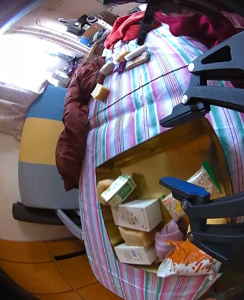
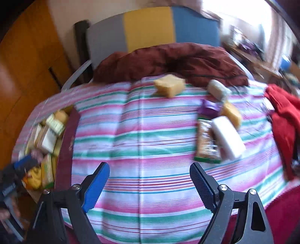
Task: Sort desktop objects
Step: 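Move both grippers back toward the white block and cracker packet, then grasp the white eraser block with the right gripper and lift it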
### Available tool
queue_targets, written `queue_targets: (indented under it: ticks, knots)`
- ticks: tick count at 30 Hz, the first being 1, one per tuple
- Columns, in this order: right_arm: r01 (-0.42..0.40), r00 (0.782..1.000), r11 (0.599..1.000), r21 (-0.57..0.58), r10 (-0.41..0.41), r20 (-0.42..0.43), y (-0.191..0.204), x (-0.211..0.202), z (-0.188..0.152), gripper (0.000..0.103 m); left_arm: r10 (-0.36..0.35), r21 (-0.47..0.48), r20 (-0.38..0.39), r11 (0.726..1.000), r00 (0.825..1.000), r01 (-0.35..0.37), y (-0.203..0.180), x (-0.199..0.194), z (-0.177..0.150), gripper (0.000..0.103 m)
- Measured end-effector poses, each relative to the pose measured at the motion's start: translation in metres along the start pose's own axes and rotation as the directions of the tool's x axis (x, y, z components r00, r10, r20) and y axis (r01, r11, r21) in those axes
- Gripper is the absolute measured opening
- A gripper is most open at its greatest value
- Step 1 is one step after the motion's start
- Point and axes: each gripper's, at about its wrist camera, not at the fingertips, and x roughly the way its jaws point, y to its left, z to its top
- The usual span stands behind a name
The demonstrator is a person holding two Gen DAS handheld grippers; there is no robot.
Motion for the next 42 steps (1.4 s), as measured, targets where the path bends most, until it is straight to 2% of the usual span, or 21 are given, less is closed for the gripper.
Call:
queue_targets:
  ticks: [6,12,16,23,27,31,38,39,41,42]
  knots:
    - [0.066,0.998,0.983,0.17,-0.069,0.008,-0.064,-0.017,0.016,0.088,-0.035,0.028,-0.021,0.999,0.999,0.036,-0.013,0.006,-0.002,0.055]
    - [0.129,0.992,0.966,0.222,-0.129,-0.017,-0.105,-0.016,0.018,0.088,-0.053,0.047,-0.043,0.997,0.998,0.055,-0.023,0.011,-0.005,0.055]
    - [0.146,0.989,0.971,0.19,-0.136,-0.066,-0.119,-0.001,0.028,0.087,-0.064,0.063,-0.053,0.996,0.997,0.067,-0.029,0.013,-0.006,0.055]
    - [0.153,0.975,0.984,0.088,-0.137,-0.173,-0.131,0.053,0.057,0.087,-0.079,0.072,-0.073,0.994,0.994,0.084,-0.034,0.017,-0.007,0.055]
    - [0.156,0.969,0.986,0.061,-0.141,-0.201,-0.137,0.077,0.064,0.088,-0.085,0.086,-0.086,0.992,0.993,0.093,-0.038,0.02,-0.007,0.055]
    - [0.136,0.967,0.989,0.058,-0.119,-0.227,-0.146,0.097,0.067,0.091,-0.092,0.099,-0.102,0.99,0.99,0.102,-0.044,0.025,-0.008,0.055]
    - [0.142,0.951,0.987,0.073,-0.116,-0.288,-0.159,0.116,0.064,0.091,-0.109,0.131,-0.129,0.983,0.986,0.126,-0.061,0.032,-0.007,0.055]
    - [0.139,0.95,0.988,0.074,-0.112,-0.293,-0.159,0.117,0.063,0.09,-0.112,0.14,-0.132,0.981,0.985,0.13,-0.065,0.033,-0.007,0.055]
    - [0.127,0.946,0.99,0.065,-0.102,-0.306,-0.157,0.119,0.062,0.08,-0.118,0.157,-0.139,0.978,0.983,0.14,-0.072,0.035,-0.006,0.055]
    - [0.117,0.946,0.991,0.061,-0.093,-0.31,-0.156,0.119,0.061,0.079,-0.123,0.162,-0.143,0.976,0.982,0.145,-0.075,0.036,-0.005,0.055]
